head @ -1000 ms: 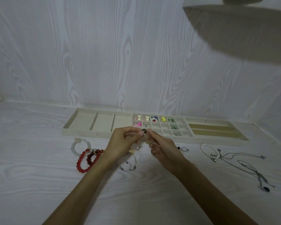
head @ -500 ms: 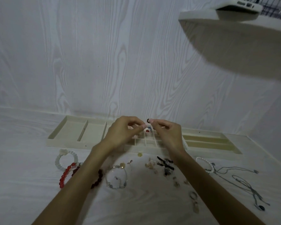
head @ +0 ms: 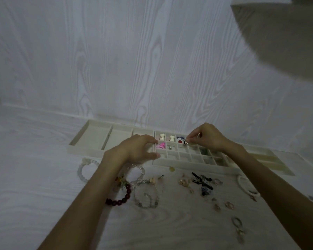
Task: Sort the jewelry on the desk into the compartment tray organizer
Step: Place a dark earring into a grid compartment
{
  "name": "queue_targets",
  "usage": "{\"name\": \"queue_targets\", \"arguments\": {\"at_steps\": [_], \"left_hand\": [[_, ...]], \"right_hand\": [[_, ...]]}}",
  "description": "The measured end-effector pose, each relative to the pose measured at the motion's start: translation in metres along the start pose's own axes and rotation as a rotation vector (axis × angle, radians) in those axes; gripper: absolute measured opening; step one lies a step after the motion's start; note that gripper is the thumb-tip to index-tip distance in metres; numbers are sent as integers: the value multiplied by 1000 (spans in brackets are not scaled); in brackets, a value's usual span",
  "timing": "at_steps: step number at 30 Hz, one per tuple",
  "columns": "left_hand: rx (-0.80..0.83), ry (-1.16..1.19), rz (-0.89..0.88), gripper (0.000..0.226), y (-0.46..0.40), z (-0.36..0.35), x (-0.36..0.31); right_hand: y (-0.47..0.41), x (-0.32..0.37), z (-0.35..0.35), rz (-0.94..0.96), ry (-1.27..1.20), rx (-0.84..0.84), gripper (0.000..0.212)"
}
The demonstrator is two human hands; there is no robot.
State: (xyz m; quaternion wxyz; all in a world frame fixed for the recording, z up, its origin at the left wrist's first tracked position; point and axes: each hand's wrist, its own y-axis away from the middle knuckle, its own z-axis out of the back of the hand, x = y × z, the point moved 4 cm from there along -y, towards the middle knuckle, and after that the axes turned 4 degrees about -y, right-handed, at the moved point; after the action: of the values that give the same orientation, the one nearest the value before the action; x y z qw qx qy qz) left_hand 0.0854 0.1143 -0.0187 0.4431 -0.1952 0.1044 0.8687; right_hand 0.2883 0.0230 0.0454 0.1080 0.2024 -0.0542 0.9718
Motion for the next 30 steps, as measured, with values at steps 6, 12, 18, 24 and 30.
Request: {"name": "queue_targets", "arguments": {"at_steps": [6, 12, 18, 24, 30], "left_hand": [[-8, 5, 15, 66, -1, -2, 1], [-9, -13, 21, 65, -1, -1, 1], [-1, -15, 20, 65, 0, 0, -1], [3, -3, 26, 64, 1, 1, -3], [13, 10, 40, 65, 2, 2, -3]], "right_hand": [[-6, 0, -16, 17, 131, 35, 11], [-12, 3, -26, 37, 223, 28, 15], [-14, 3, -30, 45, 283, 71, 16], [-15, 0, -29, 41, 282, 94, 18], [-4, 7, -10, 33, 180, 50, 17]]}}
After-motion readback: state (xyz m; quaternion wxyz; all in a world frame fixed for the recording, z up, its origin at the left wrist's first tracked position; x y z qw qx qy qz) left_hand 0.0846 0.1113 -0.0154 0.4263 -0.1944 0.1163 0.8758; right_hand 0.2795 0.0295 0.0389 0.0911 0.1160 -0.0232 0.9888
